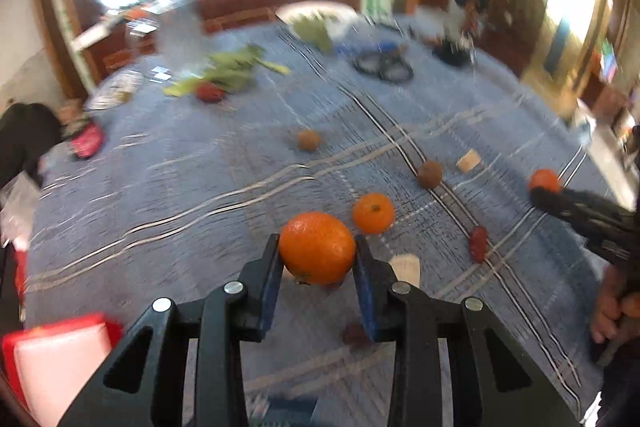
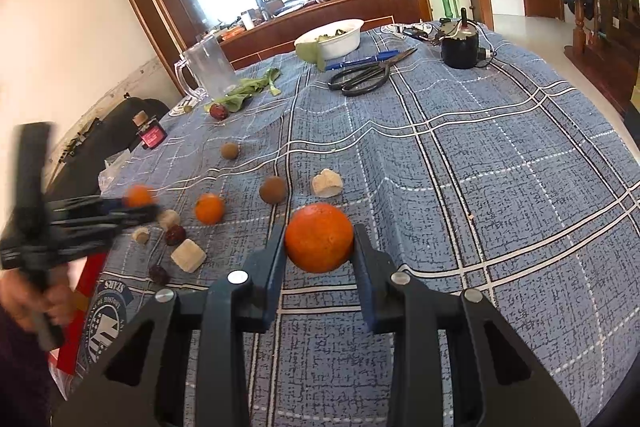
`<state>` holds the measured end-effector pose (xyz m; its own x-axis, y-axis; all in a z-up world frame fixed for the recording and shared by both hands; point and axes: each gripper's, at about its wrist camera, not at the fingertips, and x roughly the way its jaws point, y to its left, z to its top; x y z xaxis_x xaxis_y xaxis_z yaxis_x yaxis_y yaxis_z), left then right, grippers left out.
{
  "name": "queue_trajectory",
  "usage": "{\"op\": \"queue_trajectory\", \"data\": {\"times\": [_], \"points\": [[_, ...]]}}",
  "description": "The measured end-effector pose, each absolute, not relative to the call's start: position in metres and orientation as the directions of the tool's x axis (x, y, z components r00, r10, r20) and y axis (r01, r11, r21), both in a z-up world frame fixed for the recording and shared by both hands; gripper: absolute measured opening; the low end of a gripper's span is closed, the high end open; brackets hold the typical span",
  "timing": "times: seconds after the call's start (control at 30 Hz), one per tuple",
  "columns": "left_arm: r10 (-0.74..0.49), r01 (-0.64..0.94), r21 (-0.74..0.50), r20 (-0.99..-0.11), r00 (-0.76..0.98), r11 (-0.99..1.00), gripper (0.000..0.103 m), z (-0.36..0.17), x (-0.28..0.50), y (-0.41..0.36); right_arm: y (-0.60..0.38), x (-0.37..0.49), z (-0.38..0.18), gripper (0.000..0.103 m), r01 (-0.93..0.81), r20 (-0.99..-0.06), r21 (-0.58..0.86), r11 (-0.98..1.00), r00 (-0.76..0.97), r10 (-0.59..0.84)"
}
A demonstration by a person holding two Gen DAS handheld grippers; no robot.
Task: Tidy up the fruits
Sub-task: 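Carry the orange into the white tray and open the left tool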
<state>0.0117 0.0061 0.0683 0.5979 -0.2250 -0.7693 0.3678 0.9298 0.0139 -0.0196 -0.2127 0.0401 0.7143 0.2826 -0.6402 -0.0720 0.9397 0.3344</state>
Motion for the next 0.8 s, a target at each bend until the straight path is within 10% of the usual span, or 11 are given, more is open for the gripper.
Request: {"op": "queue_trajectory", "data": {"times": [0.47, 0.8], "points": [[0.025, -0.026, 0.009, -0.688, 0.725, 1.0, 0.034, 0.088, -0.124, 0.157, -0.193, -0.022, 0.042, 0.033, -0.071, -0.635, 0.194, 0.979, 0.751, 0.18], [0.089, -0.154, -0.025, -0.721, 0.687, 0.988, 0.034, 0.062, -0.147, 0.211, -0.054, -0.044, 0.075, 0.034, -0.395, -0.61, 0.255, 0.882, 0.642, 0.464]]}}
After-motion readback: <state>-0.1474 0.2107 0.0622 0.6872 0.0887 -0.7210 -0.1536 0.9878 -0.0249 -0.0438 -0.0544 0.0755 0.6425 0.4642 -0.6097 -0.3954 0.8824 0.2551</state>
